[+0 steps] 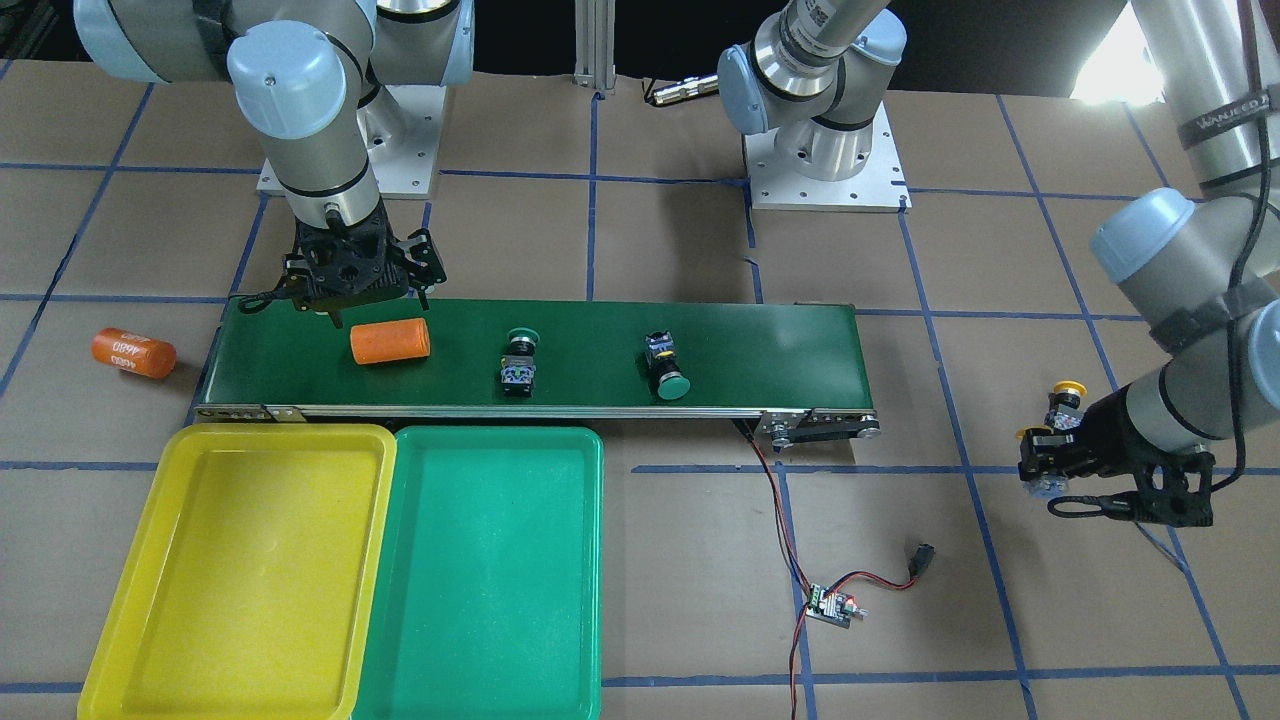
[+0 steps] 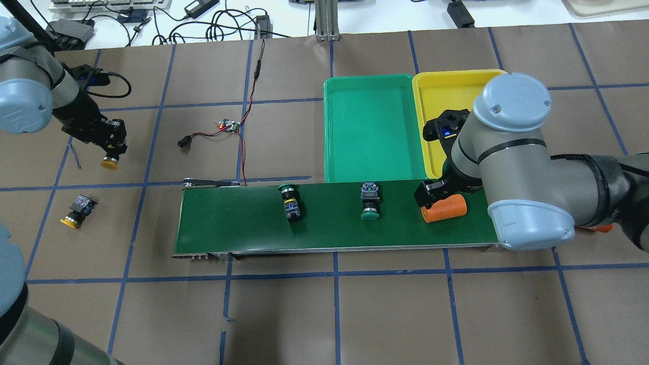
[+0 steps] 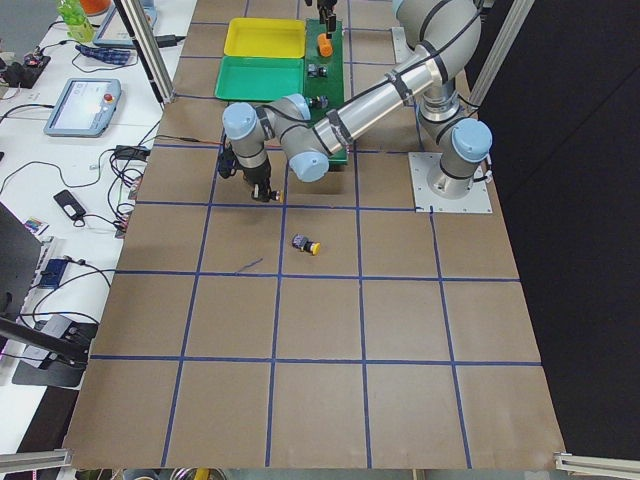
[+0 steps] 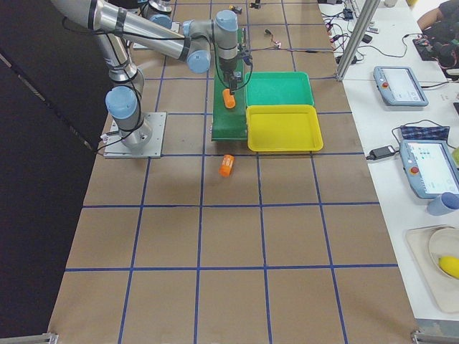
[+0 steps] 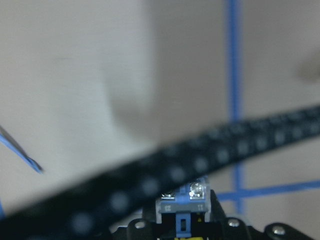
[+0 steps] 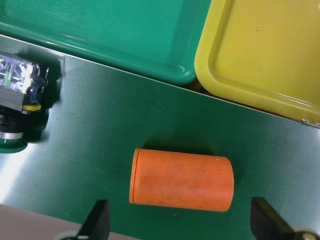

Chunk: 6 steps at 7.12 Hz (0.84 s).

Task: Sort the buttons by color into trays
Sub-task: 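Push the orange cylinder off the belt with the right gripper while left places a button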

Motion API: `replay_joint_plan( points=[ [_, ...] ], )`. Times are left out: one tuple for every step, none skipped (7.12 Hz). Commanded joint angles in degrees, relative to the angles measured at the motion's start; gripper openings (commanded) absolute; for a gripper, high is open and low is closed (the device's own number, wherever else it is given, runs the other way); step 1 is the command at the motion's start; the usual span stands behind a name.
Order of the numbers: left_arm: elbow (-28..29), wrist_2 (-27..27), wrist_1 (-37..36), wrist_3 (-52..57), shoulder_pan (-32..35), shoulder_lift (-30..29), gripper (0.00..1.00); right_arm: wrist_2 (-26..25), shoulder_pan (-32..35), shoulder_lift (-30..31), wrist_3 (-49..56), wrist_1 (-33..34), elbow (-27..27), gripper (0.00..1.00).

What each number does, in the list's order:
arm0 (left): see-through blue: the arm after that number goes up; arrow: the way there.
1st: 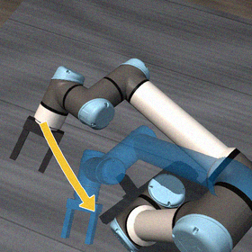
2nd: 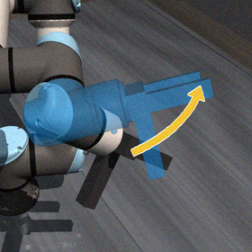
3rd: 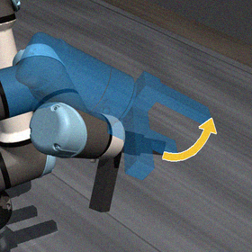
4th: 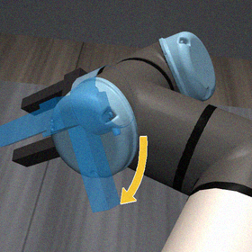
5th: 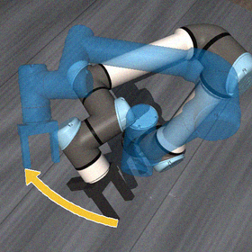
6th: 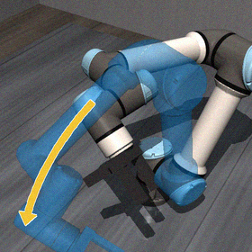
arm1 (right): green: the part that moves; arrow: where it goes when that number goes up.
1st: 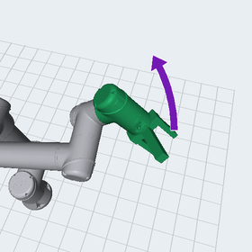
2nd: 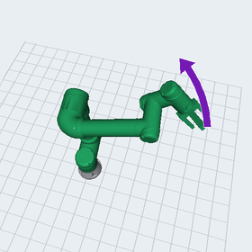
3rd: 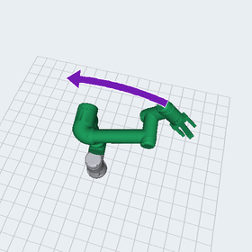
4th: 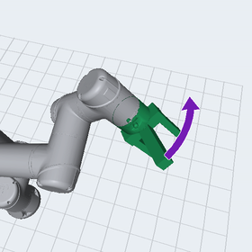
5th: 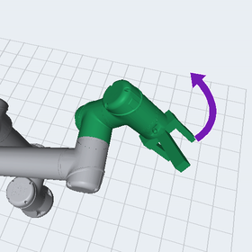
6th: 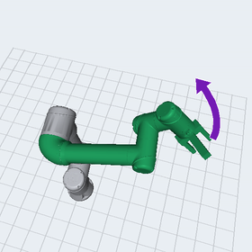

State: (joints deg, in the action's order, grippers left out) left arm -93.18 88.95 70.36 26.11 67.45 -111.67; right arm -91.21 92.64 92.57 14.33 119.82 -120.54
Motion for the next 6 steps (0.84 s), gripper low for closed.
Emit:
replay_joint_plan(
  points=[
    [-4.18, -7.69, 2.94, -13.90, 6.00, 5.66, 0.13, 0.07, 0.09, -0.20, 0.00, 0.15, -0.22, 1.00],
    [-5.42, -7.65, 2.77, -19.46, 11.07, 7.24, 0.13, -0.11, 0.09, -0.20, 0.08, 0.58, 0.13, 1.00],
    [-5.96, -7.30, 3.03, -25.61, 17.65, 8.91, 0.13, -0.20, 0.00, -0.20, 0.00, 1.46, -0.13, 1.00],
    [-8.23, -6.60, 3.82, -30.28, 22.58, 11.02, 0.13, -0.20, 0.09, -0.20, -0.09, 1.55, -0.13, 1.00],
    [-12.69, -5.21, 2.61, -30.94, 24.29, 12.69, 0.13, -0.20, 0.00, -0.20, 0.00, 1.64, -0.04, 1.00],
    [-15.52, -5.10, 0.07, -33.55, 24.74, 13.06, 0.13, -0.20, 0.09, -0.20, 0.00, 1.56, 0.04, 1.00]
  ],
)
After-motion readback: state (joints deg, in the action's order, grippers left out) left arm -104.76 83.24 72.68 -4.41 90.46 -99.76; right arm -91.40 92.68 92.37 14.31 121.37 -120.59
